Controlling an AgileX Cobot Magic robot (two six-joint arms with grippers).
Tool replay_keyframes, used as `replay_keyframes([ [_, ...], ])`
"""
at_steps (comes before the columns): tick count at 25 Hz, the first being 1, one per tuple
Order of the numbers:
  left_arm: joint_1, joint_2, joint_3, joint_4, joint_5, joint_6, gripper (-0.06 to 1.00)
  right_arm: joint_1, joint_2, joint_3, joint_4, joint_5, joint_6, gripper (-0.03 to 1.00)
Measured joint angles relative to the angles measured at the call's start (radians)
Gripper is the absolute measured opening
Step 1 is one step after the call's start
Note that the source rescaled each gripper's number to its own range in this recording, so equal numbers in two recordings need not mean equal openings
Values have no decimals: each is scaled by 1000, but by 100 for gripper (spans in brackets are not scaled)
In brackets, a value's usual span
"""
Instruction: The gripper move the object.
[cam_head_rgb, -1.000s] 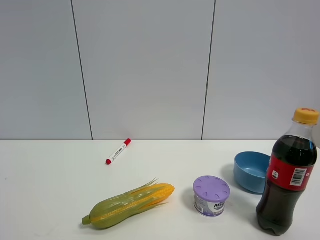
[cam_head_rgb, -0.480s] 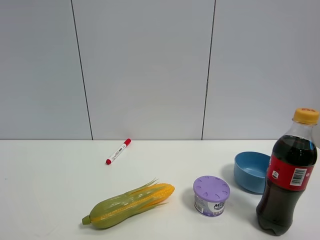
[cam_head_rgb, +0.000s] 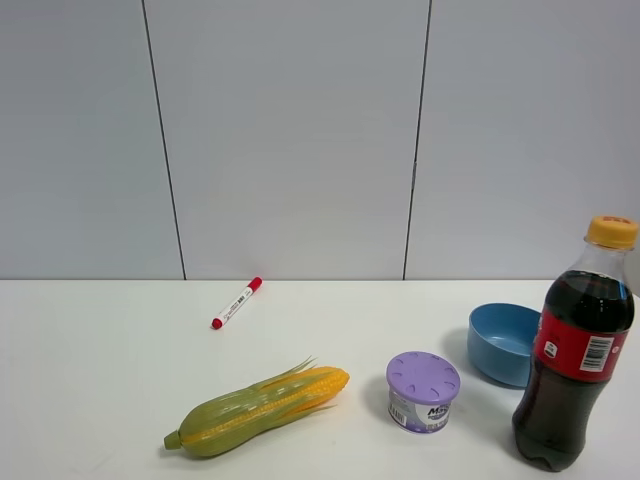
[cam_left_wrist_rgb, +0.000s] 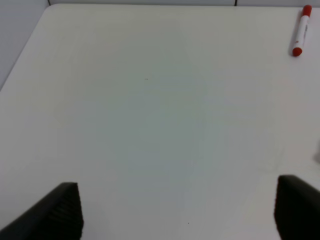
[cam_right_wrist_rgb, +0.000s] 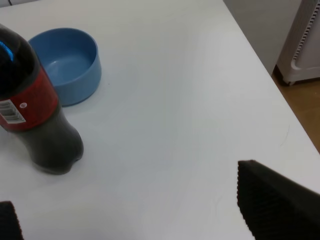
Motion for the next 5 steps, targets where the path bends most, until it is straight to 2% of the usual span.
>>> replay_keyframes([
  [5,0,0,0,0,0,0,100,0,0,0,0,0,0,78],
])
